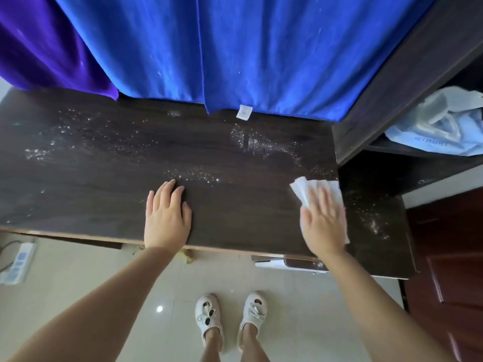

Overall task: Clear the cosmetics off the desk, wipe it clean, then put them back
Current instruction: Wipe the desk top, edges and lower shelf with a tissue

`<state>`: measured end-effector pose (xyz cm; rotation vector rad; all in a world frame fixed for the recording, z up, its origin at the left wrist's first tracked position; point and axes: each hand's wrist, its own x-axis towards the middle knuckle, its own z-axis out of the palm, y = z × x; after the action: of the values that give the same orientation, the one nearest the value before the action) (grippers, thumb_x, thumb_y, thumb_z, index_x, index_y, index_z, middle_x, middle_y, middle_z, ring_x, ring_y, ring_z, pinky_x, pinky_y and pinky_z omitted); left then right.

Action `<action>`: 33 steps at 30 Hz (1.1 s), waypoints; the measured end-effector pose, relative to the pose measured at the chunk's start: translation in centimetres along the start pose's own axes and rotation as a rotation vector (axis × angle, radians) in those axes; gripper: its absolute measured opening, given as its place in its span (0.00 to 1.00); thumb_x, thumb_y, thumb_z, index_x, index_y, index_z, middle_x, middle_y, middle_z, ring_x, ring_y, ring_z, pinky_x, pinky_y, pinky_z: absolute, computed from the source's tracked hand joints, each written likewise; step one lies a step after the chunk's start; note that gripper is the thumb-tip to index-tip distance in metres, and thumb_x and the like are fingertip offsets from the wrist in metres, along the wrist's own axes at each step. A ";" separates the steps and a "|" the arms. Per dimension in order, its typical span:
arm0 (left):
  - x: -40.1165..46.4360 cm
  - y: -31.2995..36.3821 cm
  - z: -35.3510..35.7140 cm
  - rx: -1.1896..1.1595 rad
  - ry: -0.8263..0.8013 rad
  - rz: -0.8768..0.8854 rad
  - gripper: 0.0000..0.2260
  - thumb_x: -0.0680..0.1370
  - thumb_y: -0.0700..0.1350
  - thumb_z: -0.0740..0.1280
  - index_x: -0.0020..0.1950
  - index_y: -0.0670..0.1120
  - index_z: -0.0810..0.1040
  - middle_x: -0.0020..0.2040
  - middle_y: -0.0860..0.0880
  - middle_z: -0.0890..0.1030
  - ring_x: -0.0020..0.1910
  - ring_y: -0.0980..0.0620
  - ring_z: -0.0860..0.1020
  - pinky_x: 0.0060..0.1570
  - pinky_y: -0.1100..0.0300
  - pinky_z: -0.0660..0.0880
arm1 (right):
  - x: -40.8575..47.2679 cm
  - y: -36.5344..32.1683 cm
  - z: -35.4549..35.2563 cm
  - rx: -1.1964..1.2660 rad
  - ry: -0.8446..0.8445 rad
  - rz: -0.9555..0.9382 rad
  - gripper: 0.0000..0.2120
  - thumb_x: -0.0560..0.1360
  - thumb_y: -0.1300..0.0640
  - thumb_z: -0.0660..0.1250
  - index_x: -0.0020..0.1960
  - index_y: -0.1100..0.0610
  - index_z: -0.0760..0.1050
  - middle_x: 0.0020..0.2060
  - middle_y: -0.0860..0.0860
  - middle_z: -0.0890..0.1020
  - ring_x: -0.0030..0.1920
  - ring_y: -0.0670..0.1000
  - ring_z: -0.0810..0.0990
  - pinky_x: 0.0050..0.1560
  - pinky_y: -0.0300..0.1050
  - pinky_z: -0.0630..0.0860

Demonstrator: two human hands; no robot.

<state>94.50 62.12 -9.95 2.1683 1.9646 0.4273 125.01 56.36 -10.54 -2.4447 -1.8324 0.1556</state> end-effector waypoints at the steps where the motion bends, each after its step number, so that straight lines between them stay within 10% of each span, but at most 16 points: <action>1: 0.1 0.0 -0.1 -0.001 0.002 0.001 0.22 0.76 0.47 0.50 0.61 0.38 0.73 0.65 0.39 0.73 0.67 0.41 0.67 0.69 0.43 0.58 | 0.6 0.8 -0.4 0.020 0.005 0.141 0.28 0.77 0.48 0.44 0.74 0.57 0.58 0.73 0.60 0.61 0.74 0.58 0.57 0.70 0.64 0.59; 4: 0.1 0.1 -0.1 -0.004 -0.009 -0.002 0.22 0.76 0.47 0.50 0.61 0.38 0.73 0.65 0.40 0.72 0.67 0.41 0.67 0.70 0.44 0.57 | 1.6 -3.4 -0.4 0.024 -0.070 0.307 0.26 0.80 0.49 0.44 0.76 0.56 0.45 0.76 0.59 0.49 0.76 0.57 0.46 0.74 0.63 0.45; 12: 0.2 0.5 -0.1 0.018 -0.011 -0.024 0.23 0.76 0.47 0.48 0.63 0.38 0.72 0.67 0.39 0.71 0.68 0.41 0.66 0.71 0.45 0.56 | -0.8 -14.3 1.6 0.026 -0.147 -0.615 0.25 0.76 0.47 0.50 0.70 0.54 0.66 0.69 0.53 0.70 0.71 0.53 0.67 0.69 0.57 0.56; 18: 0.0 2.6 0.3 0.041 -0.056 0.121 0.20 0.76 0.45 0.51 0.63 0.38 0.70 0.65 0.38 0.71 0.65 0.40 0.68 0.69 0.41 0.58 | 4.2 1.0 -0.4 0.013 -0.095 -0.054 0.33 0.74 0.45 0.35 0.75 0.59 0.48 0.76 0.56 0.52 0.76 0.53 0.50 0.76 0.55 0.46; 22: 0.1 2.6 0.5 0.033 -0.058 0.094 0.21 0.76 0.46 0.51 0.64 0.38 0.70 0.66 0.39 0.70 0.66 0.40 0.67 0.70 0.45 0.56 | 9.2 -1.9 -0.3 0.065 -0.046 0.092 0.27 0.80 0.51 0.46 0.75 0.61 0.44 0.76 0.57 0.48 0.76 0.56 0.47 0.75 0.55 0.47; 29: 0.0 2.8 0.6 0.036 -0.050 0.115 0.20 0.76 0.45 0.51 0.61 0.36 0.71 0.64 0.36 0.71 0.64 0.37 0.67 0.69 0.46 0.58 | 4.5 -5.5 0.3 -0.013 -0.222 -0.674 0.29 0.78 0.45 0.38 0.75 0.59 0.48 0.76 0.55 0.51 0.76 0.54 0.48 0.76 0.50 0.43; 33: 0.0 2.6 0.7 0.034 -0.051 0.115 0.20 0.76 0.45 0.52 0.62 0.36 0.71 0.65 0.37 0.71 0.64 0.38 0.67 0.68 0.45 0.59 | 7.1 2.0 -0.8 -0.034 -0.187 -0.418 0.34 0.74 0.44 0.35 0.75 0.60 0.46 0.76 0.56 0.51 0.76 0.55 0.50 0.74 0.48 0.42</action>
<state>97.17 61.86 -9.81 2.2973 1.8408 0.3541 129.02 62.58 -10.19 -2.0649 -2.3926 0.3341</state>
